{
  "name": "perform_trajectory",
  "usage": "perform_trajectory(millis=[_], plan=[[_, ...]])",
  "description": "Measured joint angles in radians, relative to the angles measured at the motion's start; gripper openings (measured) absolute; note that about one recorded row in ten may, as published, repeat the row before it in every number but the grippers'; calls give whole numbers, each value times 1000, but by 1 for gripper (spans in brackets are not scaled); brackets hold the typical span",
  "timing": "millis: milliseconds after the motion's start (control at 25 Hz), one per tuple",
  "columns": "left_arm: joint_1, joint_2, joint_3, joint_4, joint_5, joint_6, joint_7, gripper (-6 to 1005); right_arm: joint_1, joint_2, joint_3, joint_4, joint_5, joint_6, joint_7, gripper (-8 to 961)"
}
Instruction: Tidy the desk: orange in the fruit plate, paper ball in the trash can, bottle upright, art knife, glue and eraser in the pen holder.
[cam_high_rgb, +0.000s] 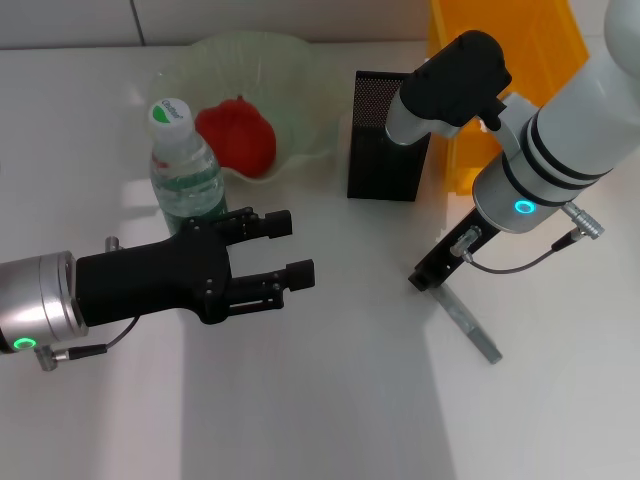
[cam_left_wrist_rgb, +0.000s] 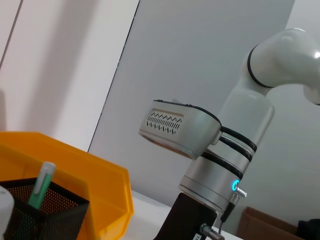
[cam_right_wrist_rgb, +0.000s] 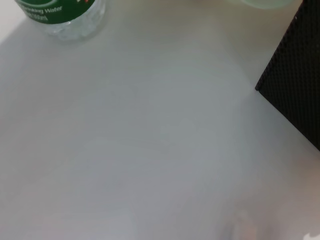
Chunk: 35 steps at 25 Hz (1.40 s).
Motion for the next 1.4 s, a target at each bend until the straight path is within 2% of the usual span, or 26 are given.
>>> perform_trajectory(millis=[240,440,520,560,600,640,680,760,800,840,880,920,960,1000,1040,1120,1160,1200,1320,1360,1400], plan=[[1,0,0,-4,0,-3,4,754,-5,0,0,-5,1,0,-9,233],[3,0,0,-4,0,-4,5,754,-16,0,2,-36,20,-10,-17,140],[5,0,0,-3,0,-4,5,754,-35,-3,14,-85,44,-33,-30,140],[6,0,0,-1,0,-3,5,754,-67,-6,46,-168,61,-66,-44,140],[6,0,0,-1,0,-3,5,754,-67,-6,46,-168,61,-66,-44,141],[7,0,0,0,0,-2,4,755,-115,-7,106,-301,70,-106,-56,141],[8,0,0,0,0,0,3,755,-115,-7,106,-301,70,-106,-56,141],[10,0,-1,0,0,3,3,755,-213,-5,210,-509,134,-111,-83,141],[10,0,-1,0,0,3,3,755,-213,-5,210,-509,134,-111,-83,140],[10,0,-1,0,0,3,3,755,-282,-4,309,-579,255,-72,-137,138],[10,0,-1,-1,0,3,3,755,-282,-4,309,-579,255,-72,-137,137],[10,0,-1,-2,0,4,3,755,-316,-4,363,-588,347,-48,-181,135],[10,0,0,-5,0,4,3,755,-363,-7,474,-550,588,-17,-293,134],[10,0,0,-5,0,4,3,755,-363,-7,474,-550,588,-17,-293,134],[10,0,0,-6,-1,4,3,755,-372,-9,517,-504,702,-14,-352,134],[10,-1,0,-6,-1,4,3,756,-378,-9,608,-349,908,-19,-491,133],[10,-1,0,-6,0,4,2,756,-365,-10,665,-159,1063,-40,-641,133],[10,-1,0,-6,0,4,2,756,-365,-10,665,-159,1063,-40,-641,133],[9,-1,0,-3,0,5,-2,756,-312,-25,745,179,1261,-106,-906,132],[8,-1,0,-2,0,6,-4,756,-274,-36,784,339,1313,-126,-1029,132],[8,-1,0,-2,0,6,-4,756,-274,-36,784,339,1313,-126,-1029,132]])
